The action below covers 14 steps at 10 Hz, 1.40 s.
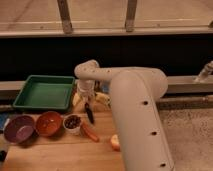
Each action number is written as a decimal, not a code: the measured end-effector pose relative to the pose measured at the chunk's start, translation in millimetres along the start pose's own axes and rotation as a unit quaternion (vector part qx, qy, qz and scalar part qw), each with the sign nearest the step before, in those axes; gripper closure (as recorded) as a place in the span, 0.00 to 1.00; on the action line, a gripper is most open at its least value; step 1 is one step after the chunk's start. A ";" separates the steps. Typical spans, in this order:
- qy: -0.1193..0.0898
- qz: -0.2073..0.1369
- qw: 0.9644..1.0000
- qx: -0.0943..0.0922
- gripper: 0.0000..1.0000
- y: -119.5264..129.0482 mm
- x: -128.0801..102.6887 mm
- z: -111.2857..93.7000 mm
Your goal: Place brush in red bowl
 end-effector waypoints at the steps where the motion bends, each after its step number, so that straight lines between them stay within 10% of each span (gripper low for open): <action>1: 0.008 0.000 1.000 -0.001 0.28 1.2 2.8 6.0; 5: 0.027 -0.004 1.000 0.000 0.34 7.6 7.8 23.9; 11: 0.042 -0.016 0.999 0.019 0.94 15.1 10.5 33.4; 14: 0.038 -0.017 0.999 0.023 1.00 12.9 9.3 29.4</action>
